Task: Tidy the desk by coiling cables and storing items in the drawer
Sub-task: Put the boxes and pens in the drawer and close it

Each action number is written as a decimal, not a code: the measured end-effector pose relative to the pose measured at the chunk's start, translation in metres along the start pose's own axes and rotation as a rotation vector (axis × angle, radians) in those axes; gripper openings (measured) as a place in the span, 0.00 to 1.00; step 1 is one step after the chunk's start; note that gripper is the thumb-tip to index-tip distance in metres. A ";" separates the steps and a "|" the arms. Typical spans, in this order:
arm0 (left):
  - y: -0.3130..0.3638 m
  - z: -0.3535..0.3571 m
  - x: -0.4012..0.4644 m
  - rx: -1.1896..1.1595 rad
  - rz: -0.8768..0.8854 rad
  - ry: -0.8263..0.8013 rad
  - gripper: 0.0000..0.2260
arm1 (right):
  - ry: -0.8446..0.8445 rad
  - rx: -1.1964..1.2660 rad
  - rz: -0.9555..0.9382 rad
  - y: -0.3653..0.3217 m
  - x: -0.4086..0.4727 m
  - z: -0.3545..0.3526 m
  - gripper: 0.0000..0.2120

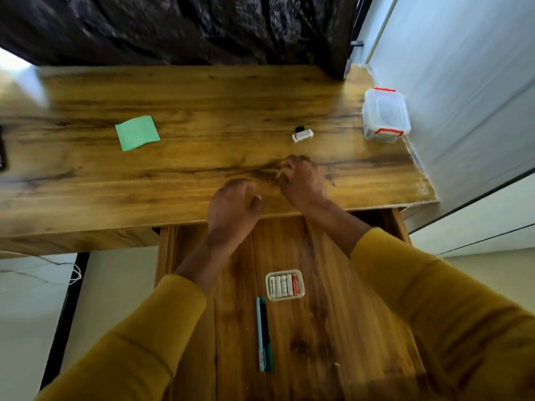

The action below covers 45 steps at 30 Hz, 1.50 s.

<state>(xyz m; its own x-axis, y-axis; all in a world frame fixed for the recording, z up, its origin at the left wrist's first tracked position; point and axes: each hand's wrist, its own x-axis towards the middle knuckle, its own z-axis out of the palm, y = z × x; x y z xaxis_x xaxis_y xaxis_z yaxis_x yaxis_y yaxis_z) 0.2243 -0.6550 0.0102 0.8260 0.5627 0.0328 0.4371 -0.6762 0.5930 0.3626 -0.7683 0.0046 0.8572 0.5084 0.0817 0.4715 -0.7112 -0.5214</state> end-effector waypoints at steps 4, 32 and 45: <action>0.000 0.011 0.042 0.196 0.021 -0.142 0.24 | -0.009 -0.066 0.072 0.019 0.060 -0.001 0.16; 0.010 0.018 0.063 -1.305 -0.613 -0.213 0.15 | -0.008 0.098 -0.314 0.005 0.045 0.014 0.16; 0.006 0.032 0.062 -1.407 -0.750 -0.189 0.16 | 0.003 0.093 -0.397 0.018 0.062 0.028 0.07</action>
<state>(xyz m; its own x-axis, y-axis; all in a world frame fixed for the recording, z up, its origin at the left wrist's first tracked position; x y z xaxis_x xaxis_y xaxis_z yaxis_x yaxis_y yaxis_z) 0.2896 -0.6392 -0.0095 0.6630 0.4134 -0.6241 0.1737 0.7260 0.6654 0.4182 -0.7357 -0.0237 0.6133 0.7330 0.2943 0.7452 -0.4134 -0.5233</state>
